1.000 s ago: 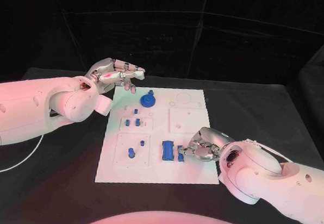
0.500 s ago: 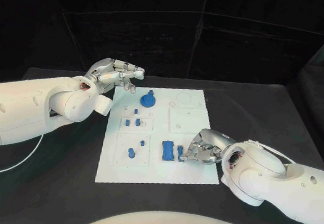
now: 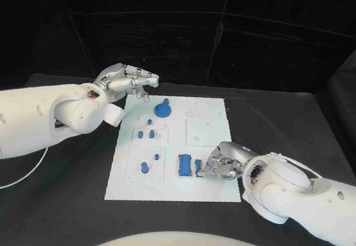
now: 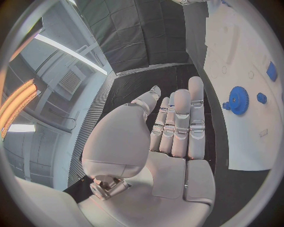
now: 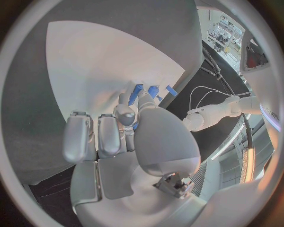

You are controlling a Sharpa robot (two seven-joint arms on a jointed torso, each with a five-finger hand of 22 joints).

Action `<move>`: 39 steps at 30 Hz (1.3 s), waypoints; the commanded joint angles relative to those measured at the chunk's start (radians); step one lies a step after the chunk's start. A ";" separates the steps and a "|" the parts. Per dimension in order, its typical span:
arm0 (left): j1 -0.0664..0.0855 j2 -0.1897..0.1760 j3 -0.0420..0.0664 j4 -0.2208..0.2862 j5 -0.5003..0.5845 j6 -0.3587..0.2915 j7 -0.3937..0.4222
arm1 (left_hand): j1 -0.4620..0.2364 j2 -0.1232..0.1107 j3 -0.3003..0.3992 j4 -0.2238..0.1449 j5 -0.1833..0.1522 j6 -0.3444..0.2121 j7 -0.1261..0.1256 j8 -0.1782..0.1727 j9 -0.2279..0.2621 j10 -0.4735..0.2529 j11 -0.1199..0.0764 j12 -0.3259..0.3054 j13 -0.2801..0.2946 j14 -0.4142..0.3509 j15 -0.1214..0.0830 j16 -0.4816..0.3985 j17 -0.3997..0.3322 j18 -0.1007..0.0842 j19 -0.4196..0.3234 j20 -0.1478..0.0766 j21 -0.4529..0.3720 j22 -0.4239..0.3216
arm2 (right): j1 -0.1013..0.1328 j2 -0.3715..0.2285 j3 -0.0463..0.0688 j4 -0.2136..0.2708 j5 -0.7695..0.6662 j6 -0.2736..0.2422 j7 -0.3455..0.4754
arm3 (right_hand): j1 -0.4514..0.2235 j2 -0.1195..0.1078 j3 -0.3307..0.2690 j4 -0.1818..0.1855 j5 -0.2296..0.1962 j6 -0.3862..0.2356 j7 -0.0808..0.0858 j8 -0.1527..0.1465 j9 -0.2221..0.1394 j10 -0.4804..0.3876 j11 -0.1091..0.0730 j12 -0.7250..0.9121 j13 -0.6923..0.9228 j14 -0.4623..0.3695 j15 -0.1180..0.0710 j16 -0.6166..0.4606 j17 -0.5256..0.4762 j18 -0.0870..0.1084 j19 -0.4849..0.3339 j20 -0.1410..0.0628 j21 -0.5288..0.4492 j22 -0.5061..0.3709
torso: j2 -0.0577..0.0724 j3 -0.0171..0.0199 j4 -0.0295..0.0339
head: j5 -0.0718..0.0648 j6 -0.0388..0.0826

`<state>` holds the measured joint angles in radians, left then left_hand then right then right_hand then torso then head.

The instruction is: Assemble the parts on the task board

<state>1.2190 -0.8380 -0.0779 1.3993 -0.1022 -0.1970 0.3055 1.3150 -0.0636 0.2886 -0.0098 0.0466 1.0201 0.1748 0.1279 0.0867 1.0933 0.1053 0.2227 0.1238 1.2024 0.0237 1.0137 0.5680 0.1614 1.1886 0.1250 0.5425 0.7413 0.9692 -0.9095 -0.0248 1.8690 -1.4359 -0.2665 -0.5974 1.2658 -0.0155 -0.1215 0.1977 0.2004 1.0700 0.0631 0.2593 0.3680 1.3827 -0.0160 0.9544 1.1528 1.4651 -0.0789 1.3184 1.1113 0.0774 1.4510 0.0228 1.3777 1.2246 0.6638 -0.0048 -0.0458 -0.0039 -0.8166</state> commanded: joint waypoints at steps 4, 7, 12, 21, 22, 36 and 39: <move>0.002 0.001 0.001 0.001 0.003 0.009 0.002 | 0.002 0.005 -0.006 -0.003 0.002 -0.007 0.003 0.006 -0.001 -0.005 0.002 0.005 0.002 -0.007 0.001 -0.003 -0.001 0.021 0.006 -0.001 -0.006 -0.001 | 0.001 0.018 0.000 -0.018 -0.010 0.014 -0.003 | 0.011 0.016 -0.006 -0.008 0.000 0.005 0.002 -0.006 0.002 0.001 0.002 -0.005 0.000 0.034 -0.004 -0.005 -0.001 -0.008 0.001 0.001 0.003 0.002 | 0.001 0.0001 0.0005 | 0.001 -0.002; 0.002 0.001 0.001 0.001 0.003 0.008 0.002 | 0.002 0.005 -0.006 -0.003 0.002 -0.007 0.003 0.006 -0.001 -0.005 0.002 0.005 0.002 -0.007 0.001 -0.003 -0.001 0.021 0.006 -0.001 -0.006 -0.001 | 0.001 0.022 0.000 -0.027 -0.019 0.008 -0.009 | 0.016 0.022 -0.006 -0.010 0.003 0.005 0.002 -0.006 0.003 0.001 0.002 -0.004 0.001 0.035 -0.004 -0.005 0.000 -0.008 0.001 0.001 0.004 0.004 | 0.000 -0.0001 0.0001 | 0.002 -0.003; 0.002 0.000 0.001 0.001 0.003 0.008 0.002 | 0.002 0.005 -0.006 -0.003 0.002 -0.007 0.003 0.006 -0.001 -0.005 0.002 0.005 0.002 -0.007 0.001 -0.003 -0.001 0.021 0.006 -0.001 -0.006 -0.001 | 0.001 0.022 0.000 -0.026 -0.026 -0.007 -0.004 | 0.018 0.025 -0.006 -0.011 0.005 0.006 0.001 -0.005 0.003 0.001 0.002 -0.004 0.001 0.034 -0.005 -0.005 0.000 -0.008 0.001 0.001 0.003 0.003 | 0.000 0.0008 -0.0009 | 0.004 -0.003; 0.002 -0.004 0.001 0.003 0.003 0.006 0.004 | 0.004 0.007 -0.007 -0.003 0.002 -0.007 0.003 0.007 -0.002 -0.007 0.002 0.006 0.002 -0.008 0.001 -0.003 -0.001 0.021 0.007 -0.001 -0.007 -0.002 | 0.002 -0.013 0.001 0.000 0.097 -0.136 0.198 | 0.010 0.021 -0.035 -0.007 0.000 -0.045 0.018 -0.037 -0.007 0.009 0.014 0.023 0.021 0.036 0.004 -0.003 0.003 -0.009 0.002 0.006 0.005 0.006 | -0.005 -0.0006 0.0006 | -0.001 0.005; 0.002 -0.005 0.001 0.003 0.003 0.006 0.005 | 0.004 0.006 -0.007 -0.003 0.002 -0.007 0.003 0.007 -0.002 -0.007 0.002 0.006 0.002 -0.008 0.001 -0.003 -0.002 0.020 0.007 -0.001 -0.007 -0.002 | 0.002 -0.018 0.001 0.000 0.125 -0.152 0.233 | 0.011 0.021 -0.036 -0.007 -0.001 -0.050 0.020 -0.040 -0.008 0.008 0.016 0.020 0.020 0.035 0.005 -0.005 0.000 -0.009 0.001 0.007 0.004 0.004 | -0.005 -0.0008 0.0005 | -0.001 0.006; -0.005 0.024 0.000 -0.051 0.068 -0.013 0.047 | 0.006 0.008 -0.037 0.005 0.005 -0.030 -0.004 0.010 -0.009 -0.038 0.008 0.010 -0.004 -0.160 0.019 -0.144 -0.086 0.014 -0.118 0.015 -0.107 -0.056 | 0.086 0.039 0.002 -0.289 0.974 -0.240 0.837 | 0.201 0.083 -0.012 -0.063 0.006 -0.104 0.088 -0.118 -0.057 -0.281 0.091 -0.720 -0.573 -0.217 0.076 -0.663 -0.628 0.105 -0.350 0.075 -0.668 -0.780 | -0.041 -0.0108 -0.0189 | 0.003 0.078; -0.009 0.044 0.000 -0.085 0.096 -0.017 0.065 | 0.010 0.016 -0.040 0.011 0.002 -0.038 -0.009 0.006 -0.014 -0.042 0.017 -0.003 -0.019 -0.241 0.043 -0.304 -0.166 0.007 -0.219 0.036 -0.199 -0.115 | 0.098 0.086 0.003 -0.390 1.071 -0.211 0.899 | 0.241 0.082 0.000 -0.062 -0.011 -0.097 0.102 -0.153 -0.089 -0.268 0.111 -0.817 -0.718 -0.275 0.108 -0.831 -0.699 0.111 -0.391 0.099 -0.816 -0.876 | -0.057 -0.0147 -0.0223 | 0.004 0.109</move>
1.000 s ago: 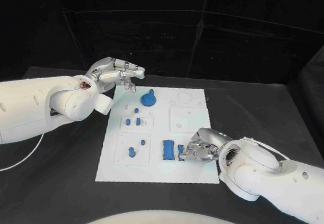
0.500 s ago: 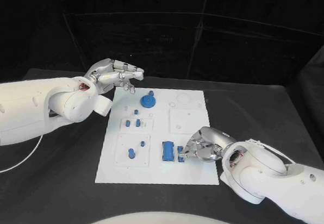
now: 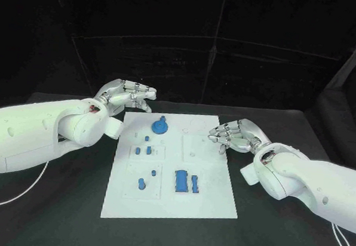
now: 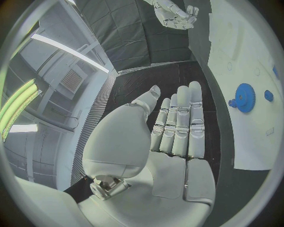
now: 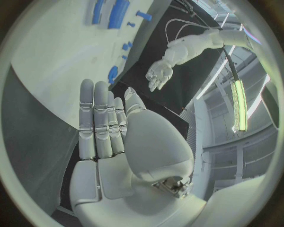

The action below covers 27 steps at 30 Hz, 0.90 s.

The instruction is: Assemble the parts on the task board

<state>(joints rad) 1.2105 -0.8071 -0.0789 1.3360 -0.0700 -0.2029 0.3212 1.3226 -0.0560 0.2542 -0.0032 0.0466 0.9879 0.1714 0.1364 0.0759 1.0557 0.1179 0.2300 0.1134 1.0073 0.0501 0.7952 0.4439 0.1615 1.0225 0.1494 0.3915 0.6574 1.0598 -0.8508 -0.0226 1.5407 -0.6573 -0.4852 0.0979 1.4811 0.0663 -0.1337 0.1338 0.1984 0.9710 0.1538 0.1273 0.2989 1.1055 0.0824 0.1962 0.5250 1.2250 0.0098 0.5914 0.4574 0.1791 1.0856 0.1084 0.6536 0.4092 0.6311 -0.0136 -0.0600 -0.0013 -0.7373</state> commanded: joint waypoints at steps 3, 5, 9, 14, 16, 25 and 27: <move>-0.006 0.029 0.001 -0.057 0.078 -0.004 0.066 | 0.008 0.010 -0.005 0.007 0.003 -0.008 -0.003 -0.012 -0.006 -0.003 0.020 -0.034 -0.026 -0.084 0.045 -0.229 -0.112 0.000 -0.141 0.039 -0.137 -0.094 | 0.012 0.076 0.002 -0.158 0.347 0.035 0.246 | 0.050 -0.002 0.023 0.001 -0.015 -0.004 0.014 -0.051 -0.049 0.004 0.033 -0.109 -0.184 -0.115 0.051 -0.244 -0.115 0.000 -0.089 0.050 -0.223 -0.143 | -0.036 -0.0073 -0.0123 | 0.004 0.052; -0.009 0.046 0.001 -0.090 0.084 0.006 0.076 | 0.016 0.013 -0.003 0.006 0.002 -0.011 0.000 -0.020 -0.008 -0.004 0.026 -0.053 -0.038 -0.091 0.060 -0.300 -0.146 0.001 -0.180 0.056 -0.184 -0.132 | 0.015 0.112 0.006 -0.227 0.370 0.050 0.269 | 0.053 -0.003 0.030 0.002 -0.014 -0.001 0.023 -0.063 -0.077 0.013 0.035 -0.127 -0.259 -0.100 0.067 -0.313 -0.156 0.013 -0.086 0.073 -0.308 -0.203 | -0.042 -0.0085 -0.0128 | 0.004 0.065; -0.020 0.088 0.002 -0.162 0.092 0.010 0.094 | 0.015 0.011 -0.010 0.012 0.002 -0.020 -0.017 -0.038 -0.010 -0.016 0.049 -0.092 -0.051 -0.113 0.088 -0.419 -0.206 0.008 -0.225 0.091 -0.251 -0.196 | 0.016 0.176 0.013 -0.341 0.393 0.077 0.298 | 0.038 -0.011 0.031 0.004 -0.011 -0.004 0.027 -0.065 -0.115 0.006 0.051 -0.133 -0.347 -0.127 0.088 -0.409 -0.206 0.005 -0.082 0.097 -0.405 -0.271 | -0.061 -0.0097 -0.0105 | 0.007 0.084; -0.035 0.138 0.002 -0.238 0.116 -0.016 0.114 | 0.017 0.012 -0.028 0.014 0.001 -0.026 -0.022 -0.057 -0.010 -0.053 0.062 -0.139 -0.051 -0.139 0.103 -0.521 -0.262 0.021 -0.272 0.122 -0.313 -0.262 | 0.017 0.231 0.017 -0.432 0.404 0.107 0.319 | 0.021 -0.016 0.032 -0.011 -0.015 -0.009 0.032 -0.064 -0.156 0.000 0.061 -0.131 -0.418 -0.148 0.108 -0.494 -0.287 0.008 -0.063 0.115 -0.476 -0.322 | -0.070 -0.0058 -0.0059 | 0.015 0.110; -0.035 0.137 0.001 -0.231 0.078 -0.004 0.065 | -0.389 0.056 -0.094 0.003 -0.047 -0.313 -0.063 -0.136 -0.076 -0.350 0.008 -0.230 -0.113 -0.396 0.056 -0.602 -0.316 -0.045 -0.494 0.043 -0.392 -0.380 | 0.015 0.228 0.017 -0.427 0.352 0.058 0.257 | -0.424 -0.066 0.063 -0.045 -0.067 -0.297 -0.029 -0.127 -0.197 -0.331 0.015 -0.196 -0.447 -0.473 0.069 -0.520 -0.334 -0.054 -0.372 0.048 -0.526 -0.409 | -0.061 -0.0080 -0.0091 | 0.012 0.102; -0.056 0.119 0.014 -0.154 0.077 -0.097 0.087 | -0.649 0.056 -0.143 0.003 -0.047 -0.504 -0.096 -0.136 -0.076 -0.553 -0.028 -0.230 -0.113 -0.570 0.027 -0.666 -0.357 -0.059 -0.648 -0.010 -0.392 -0.464 | 0.010 0.196 0.018 -0.333 0.414 -0.012 0.291 | -0.705 -0.066 0.134 -0.134 -0.103 -0.473 -0.057 -0.127 -0.299 -0.534 -0.007 -0.196 -0.525 -0.665 -0.010 -0.591 -0.376 -0.071 -0.553 0.009 -0.568 -0.409 | -0.078 0.0060 0.0357 | 0.005 0.125; -0.067 0.108 0.022 -0.110 0.076 -0.150 0.100 | -0.709 0.056 -0.152 0.003 -0.047 -0.547 -0.171 -0.136 -0.076 -0.598 -0.036 -0.230 -0.113 -0.610 0.020 -0.677 -0.365 -0.070 -0.682 -0.022 -0.392 -0.482 | 0.007 0.177 0.019 -0.280 0.450 -0.052 0.310 | -0.787 -0.066 0.134 -0.134 -0.113 -0.526 -0.068 -0.127 -0.299 -0.594 -0.082 -0.196 -0.525 -0.725 -0.010 -0.591 -0.385 -0.082 -0.610 -0.003 -0.576 -0.409 | -0.083 0.0104 0.0498 | 0.003 0.132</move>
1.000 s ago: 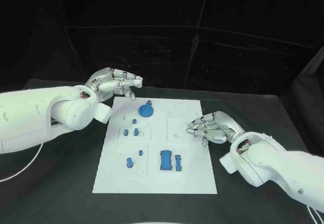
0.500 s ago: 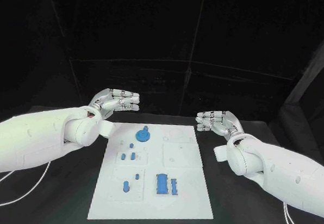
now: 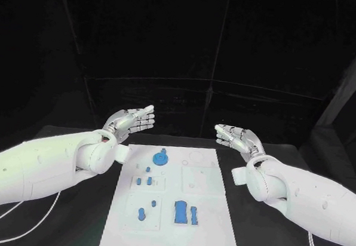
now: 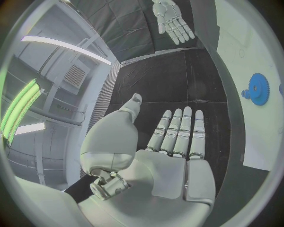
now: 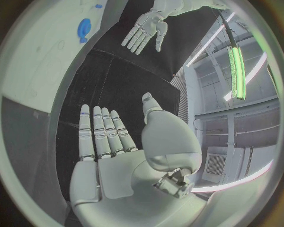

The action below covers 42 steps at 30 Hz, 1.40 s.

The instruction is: Assemble the parts on the task board

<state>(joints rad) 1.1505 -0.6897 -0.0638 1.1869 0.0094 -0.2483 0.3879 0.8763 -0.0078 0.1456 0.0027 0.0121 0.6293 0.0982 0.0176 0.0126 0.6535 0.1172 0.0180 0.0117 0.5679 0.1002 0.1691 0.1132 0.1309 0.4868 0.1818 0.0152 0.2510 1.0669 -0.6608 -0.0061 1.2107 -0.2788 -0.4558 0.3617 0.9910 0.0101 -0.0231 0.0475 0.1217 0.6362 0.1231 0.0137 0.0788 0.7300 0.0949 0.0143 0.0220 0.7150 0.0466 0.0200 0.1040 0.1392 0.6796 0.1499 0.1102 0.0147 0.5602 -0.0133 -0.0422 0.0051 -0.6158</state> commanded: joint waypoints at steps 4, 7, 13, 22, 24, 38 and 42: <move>-0.033 -0.031 0.022 0.132 -0.005 -0.217 0.060 | -0.352 0.008 -0.058 -0.003 -0.012 -0.253 -0.098 -0.018 -0.013 -0.263 -0.047 -0.018 -0.012 -0.228 -0.100 -0.068 -0.113 -0.050 -0.196 -0.073 -0.015 -0.101 | -0.006 -0.051 0.004 0.160 0.145 -0.165 0.086 | -0.396 -0.010 0.023 -0.048 -0.049 -0.255 -0.050 -0.014 -0.079 -0.292 -0.095 -0.014 -0.022 -0.286 -0.047 -0.020 -0.104 -0.053 -0.272 -0.060 -0.110 -0.015 | -0.016 0.0133 0.0420 | -0.005 0.016; -0.053 -0.049 0.035 0.209 -0.006 -0.311 0.082 | -0.406 0.008 -0.066 -0.003 -0.012 -0.292 -0.098 -0.018 -0.013 -0.302 -0.117 -0.018 -0.012 -0.263 -0.100 -0.078 -0.113 -0.050 -0.226 -0.084 -0.015 -0.116 | -0.010 -0.077 0.005 0.237 0.196 -0.222 0.114 | -0.461 -0.010 0.023 -0.048 -0.122 -0.296 -0.123 -0.014 -0.079 -0.340 -0.095 -0.014 -0.022 -0.333 -0.047 -0.020 -0.104 -0.059 -0.316 -0.070 -0.110 -0.015 | -0.016 0.0133 0.0422 | -0.005 0.016; -0.086 -0.078 0.055 0.330 -0.008 -0.457 0.117 | -0.513 0.008 -0.146 -0.003 -0.012 -0.369 -0.098 -0.018 -0.013 -0.383 -0.117 -0.018 -0.012 -0.333 -0.100 -0.169 -0.113 -0.131 -0.285 -0.107 -0.015 -0.147 | -0.016 -0.112 0.006 0.338 0.265 -0.298 0.151 | -0.576 -0.010 0.023 -0.048 -0.122 -0.370 -0.123 -0.014 -0.079 -0.425 -0.095 -0.014 -0.022 -0.416 -0.047 -0.020 -0.104 -0.139 -0.395 -0.150 -0.110 -0.015 | -0.016 0.0133 0.0422 | -0.005 0.016; -0.101 -0.090 0.064 0.383 -0.009 -0.522 0.132 | -0.628 0.008 -0.146 -0.003 -0.012 -0.451 -0.098 -0.018 -0.013 -0.469 -0.117 -0.018 -0.012 -0.407 -0.100 -0.169 -0.113 -0.131 -0.348 -0.182 -0.015 -0.180 | -0.017 -0.119 0.006 0.359 0.279 -0.314 0.158 | -0.709 -0.010 0.023 -0.048 -0.122 -0.455 -0.123 -0.014 -0.079 -0.522 -0.095 -0.014 -0.022 -0.512 -0.047 -0.020 -0.104 -0.139 -0.487 -0.150 -0.110 -0.015 | -0.016 0.0133 0.0422 | -0.005 0.016; -0.101 -0.090 0.064 0.383 -0.009 -0.522 0.132 | -0.646 0.008 -0.146 -0.003 -0.012 -0.464 -0.098 -0.018 -0.013 -0.482 -0.117 -0.018 -0.012 -0.419 -0.100 -0.169 -0.113 -0.131 -0.357 -0.182 -0.015 -0.251 | -0.017 -0.119 0.006 0.359 0.279 -0.314 0.158 | -0.729 -0.010 0.023 -0.048 -0.122 -0.468 -0.123 -0.014 -0.079 -0.537 -0.095 -0.014 -0.022 -0.526 -0.047 -0.020 -0.104 -0.139 -0.500 -0.150 -0.110 -0.015 | -0.016 0.0133 0.0422 | -0.005 0.016; -0.101 -0.090 0.064 0.383 -0.009 -0.522 0.132 | -0.746 0.008 -0.146 -0.003 -0.012 -0.536 -0.098 -0.018 -0.013 -0.556 -0.117 -0.018 -0.012 -0.483 -0.100 -0.169 -0.113 -0.131 -0.411 -0.182 -0.015 -0.251 | -0.017 -0.119 0.006 0.359 0.279 -0.314 0.158 | -0.841 -0.010 0.023 -0.048 -0.122 -0.539 -0.123 -0.014 -0.079 -0.620 -0.095 -0.014 -0.022 -0.606 -0.047 -0.020 -0.104 -0.139 -0.577 -0.150 -0.110 -0.015 | -0.016 0.0133 0.0422 | -0.005 0.016; -0.101 -0.090 0.064 0.383 -0.009 -0.522 0.132 | -0.765 0.008 -0.146 -0.003 -0.012 -0.547 -0.098 -0.018 -0.013 -0.570 -0.117 -0.018 -0.012 -0.496 -0.100 -0.169 -0.113 -0.131 -0.487 -0.182 -0.015 -0.251 | -0.017 -0.119 0.006 0.359 0.279 -0.314 0.158 | -0.863 -0.010 0.023 -0.048 -0.122 -0.553 -0.123 -0.014 -0.079 -0.636 -0.095 -0.014 -0.022 -0.622 -0.047 -0.020 -0.104 -0.139 -0.590 -0.150 -0.110 -0.015 | -0.016 0.0133 0.0422 | -0.005 0.016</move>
<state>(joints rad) 1.0484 -0.7799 -0.0015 1.5681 0.0088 -0.7617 0.4978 0.1511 -0.0016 0.0070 -0.0014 0.0038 0.1090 0.0001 0.0041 0.0014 0.1160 -0.0001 0.0036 0.0016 0.1036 0.0002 0.0069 0.0017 0.0060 0.0694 0.0007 0.0039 0.0045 1.0483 -0.7799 -0.0011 1.5673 -0.0004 -0.7621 0.5045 0.1730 0.0003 -0.0012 0.0058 0.0064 0.1130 0.0008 0.0039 0.0010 0.1300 0.0000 0.0036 0.0017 0.1258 -0.0010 0.0047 0.0011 0.0067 0.1194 0.0000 0.0066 0.0017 0.5442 0.0000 0.0001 -0.0002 -0.5999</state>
